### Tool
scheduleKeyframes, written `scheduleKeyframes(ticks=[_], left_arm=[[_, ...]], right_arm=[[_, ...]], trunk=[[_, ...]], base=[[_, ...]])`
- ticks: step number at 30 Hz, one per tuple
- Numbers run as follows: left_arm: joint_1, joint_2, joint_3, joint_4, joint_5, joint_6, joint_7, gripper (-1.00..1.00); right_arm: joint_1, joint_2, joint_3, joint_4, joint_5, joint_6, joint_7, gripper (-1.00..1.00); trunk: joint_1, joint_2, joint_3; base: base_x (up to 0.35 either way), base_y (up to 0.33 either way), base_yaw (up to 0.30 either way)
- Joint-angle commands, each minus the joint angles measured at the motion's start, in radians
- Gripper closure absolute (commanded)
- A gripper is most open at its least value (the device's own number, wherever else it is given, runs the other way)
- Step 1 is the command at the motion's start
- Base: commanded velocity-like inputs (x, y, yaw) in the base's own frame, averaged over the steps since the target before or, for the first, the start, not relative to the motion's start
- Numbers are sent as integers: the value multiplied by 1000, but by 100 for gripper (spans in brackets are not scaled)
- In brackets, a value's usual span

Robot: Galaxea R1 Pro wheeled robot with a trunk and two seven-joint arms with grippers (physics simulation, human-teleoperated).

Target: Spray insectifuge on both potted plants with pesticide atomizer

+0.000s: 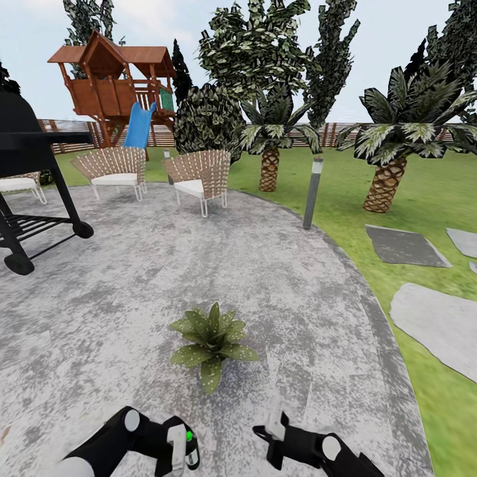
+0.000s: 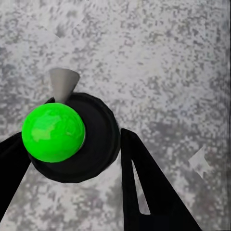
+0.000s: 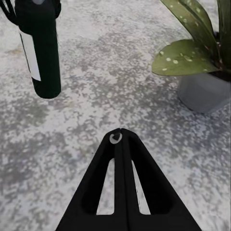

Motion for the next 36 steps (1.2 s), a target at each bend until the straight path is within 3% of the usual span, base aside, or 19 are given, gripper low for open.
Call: scheduleKeyframes(ticks=[1, 5, 7, 16, 18, 22, 29, 36], left_arm=[[0, -2, -16, -2, -4, -4, 0, 100], [-1, -29, -47, -2, -13, 2, 1, 100], [-3, -35, -66, -2, -44, 9, 2, 100], [-5, -36, -71, -2, -73, 24, 11, 100], [-5, -36, -69, -2, -99, 50, 14, 100], [-5, -37, -67, -6, -120, 63, 21, 100], [-3, -53, -64, -12, -122, 65, 65, 100], [-3, -99, -66, -12, -124, 65, 90, 100]], right_arm=[[0, 6, 2, -1, 10, -6, -3, 100], [0, 23, 2, -1, 29, -6, -2, 100], [0, 45, 2, 0, 52, -6, -2, 100], [-2, 82, 3, -1, 58, -6, -1, 100], [-2, 89, 3, -1, 58, -6, -1, 100], [-2, 95, 3, -1, 58, -6, -1, 100], [-2, 97, 3, -1, 58, -6, -1, 100], [-2, 97, 3, 0, 58, -6, -1, 100]], trunk=[[0, 0, -1], [0, 0, -1], [0, 0, -1], [0, 0, -1], [0, 0, -1], [0, 0, -1], [0, 0, -1], [0, 0, -1]], base=[[0, 0, 0], [0, 0, 0], [0, 0, 0], [0, 0, 0], [0, 0, 0], [0, 0, 0], [0, 0, 0], [0, 0, 0]])
